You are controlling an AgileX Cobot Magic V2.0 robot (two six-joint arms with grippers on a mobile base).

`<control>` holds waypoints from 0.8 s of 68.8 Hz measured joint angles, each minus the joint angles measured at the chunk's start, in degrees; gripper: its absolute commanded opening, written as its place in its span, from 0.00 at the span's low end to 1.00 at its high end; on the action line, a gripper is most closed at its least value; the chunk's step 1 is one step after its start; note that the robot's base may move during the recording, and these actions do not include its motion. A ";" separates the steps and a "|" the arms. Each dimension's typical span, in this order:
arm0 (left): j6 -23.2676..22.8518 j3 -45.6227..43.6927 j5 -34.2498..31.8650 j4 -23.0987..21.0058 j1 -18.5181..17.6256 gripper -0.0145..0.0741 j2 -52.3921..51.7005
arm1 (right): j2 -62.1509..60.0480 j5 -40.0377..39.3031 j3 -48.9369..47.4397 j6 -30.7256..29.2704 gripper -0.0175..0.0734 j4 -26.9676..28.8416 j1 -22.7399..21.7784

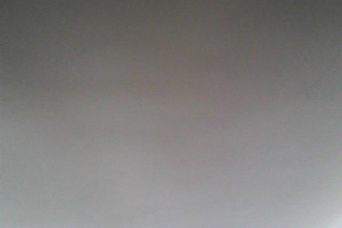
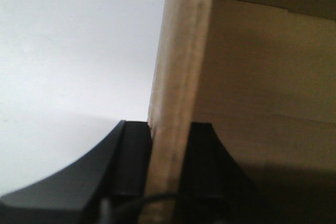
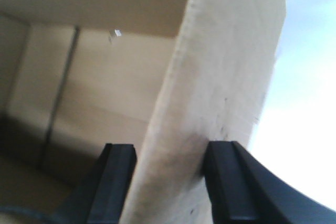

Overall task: Grab box from left shelf to table start
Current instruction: 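Lower the box with both grippers onto the white table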

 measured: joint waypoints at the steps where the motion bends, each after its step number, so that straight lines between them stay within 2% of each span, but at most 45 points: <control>1: 0.11 -0.79 0.63 0.32 0.00 0.06 0.77 | 0.72 0.65 -0.37 0.00 0.25 0.00 0.00; 10: 0.89 -7.73 5.42 1.93 -0.04 0.06 8.51 | 7.48 6.39 -4.37 0.50 0.25 -0.71 0.00; 20: 1.35 -13.81 6.48 2.42 -0.14 0.06 16.82 | 15.38 9.16 -9.28 0.73 0.25 -3.68 0.10; 39: 1.61 -22.42 3.56 3.12 -0.14 0.06 32.84 | 29.68 9.16 -16.13 0.73 0.25 -9.55 0.10; 55: 2.07 -24.12 -0.98 3.35 -0.39 0.06 42.84 | 38.73 8.90 -18.33 0.73 0.25 -12.94 0.10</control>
